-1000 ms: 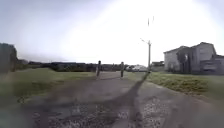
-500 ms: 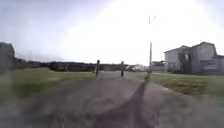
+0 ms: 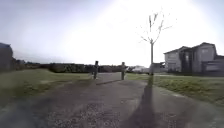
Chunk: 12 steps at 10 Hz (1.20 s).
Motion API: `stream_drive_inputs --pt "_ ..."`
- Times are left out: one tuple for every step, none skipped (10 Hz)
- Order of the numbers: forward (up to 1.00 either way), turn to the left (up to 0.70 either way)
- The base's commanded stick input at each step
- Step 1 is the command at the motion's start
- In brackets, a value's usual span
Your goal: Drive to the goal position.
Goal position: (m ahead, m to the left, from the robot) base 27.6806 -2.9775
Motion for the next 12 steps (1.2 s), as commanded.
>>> stream_drive_inputs --pt "1.00 0.00" --pt "1.00 0.00" --pt "1.00 0.13" --pt "1.00 0.27" --pt "1.00 0.27" --pt "1.00 0.12" --pt "1.00 0.00" --pt "1.00 0.00" --pt "1.00 0.00" --pt "1.00 0.00" --pt "1.00 0.00" --pt "1.00 0.00"
